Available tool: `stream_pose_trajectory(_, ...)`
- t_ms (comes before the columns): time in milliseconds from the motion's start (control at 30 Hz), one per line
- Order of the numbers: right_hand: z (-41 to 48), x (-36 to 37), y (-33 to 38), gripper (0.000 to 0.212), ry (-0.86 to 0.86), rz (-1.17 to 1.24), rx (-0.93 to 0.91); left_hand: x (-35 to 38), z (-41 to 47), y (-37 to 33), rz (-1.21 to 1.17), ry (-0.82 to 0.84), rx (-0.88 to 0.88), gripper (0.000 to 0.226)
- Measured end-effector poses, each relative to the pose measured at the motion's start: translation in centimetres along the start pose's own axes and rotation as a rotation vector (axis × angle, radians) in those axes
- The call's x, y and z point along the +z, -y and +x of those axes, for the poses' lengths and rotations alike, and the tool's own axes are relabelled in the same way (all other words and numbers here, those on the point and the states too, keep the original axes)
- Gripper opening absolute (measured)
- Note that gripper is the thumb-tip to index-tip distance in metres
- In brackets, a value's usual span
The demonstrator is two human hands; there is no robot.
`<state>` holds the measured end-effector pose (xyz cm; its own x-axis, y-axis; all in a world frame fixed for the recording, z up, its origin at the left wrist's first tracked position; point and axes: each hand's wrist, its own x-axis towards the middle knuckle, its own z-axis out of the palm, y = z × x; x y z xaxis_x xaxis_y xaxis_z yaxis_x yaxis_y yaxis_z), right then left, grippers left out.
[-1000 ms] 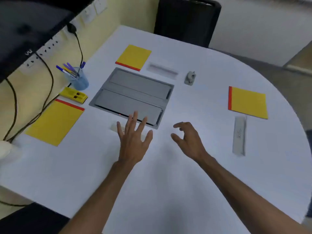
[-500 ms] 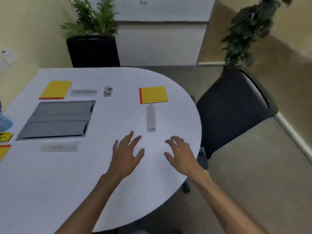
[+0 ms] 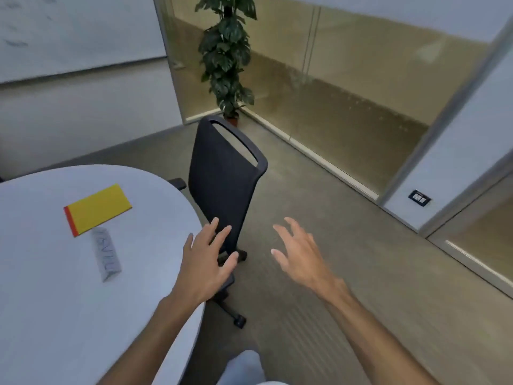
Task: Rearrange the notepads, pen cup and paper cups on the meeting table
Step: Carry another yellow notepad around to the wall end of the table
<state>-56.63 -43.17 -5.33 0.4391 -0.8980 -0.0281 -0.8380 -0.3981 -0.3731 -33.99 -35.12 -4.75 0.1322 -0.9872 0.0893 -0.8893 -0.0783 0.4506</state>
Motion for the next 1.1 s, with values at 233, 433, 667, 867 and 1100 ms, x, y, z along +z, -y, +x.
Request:
stream_pose_trajectory(233,5.2,-4.0,-6.8,0.063,-0.063,0.032,0.156,2.6,10.7,-5.4,-0.020,-0.025,0.236,0.065)
stream_pose_trajectory(433,12.4,-8.1,-10.8,0.066,-0.104,0.006,0.172,3.8,20.3,-7.9,-0.032,-0.051,0.332,0.072)
stream_pose_trajectory(667,20.7,-11.6,-14.7,0.068,-0.177,0.015,0.179,4.0,30.8,-9.7,-0.011,-0.044,0.412,0.073)
stream_pose_trajectory(867,28.2,-12.6,-19.6,0.068,-0.174,0.030,0.143,5.6,38.9,-10.8,0.006,-0.028,0.370,0.073)
stream_pose_trajectory(1100,40.1,-14.6,-27.2,0.065,-0.143,0.013,0.030,8.9,50.0,-13.4,0.013,-0.020,0.232,0.073)
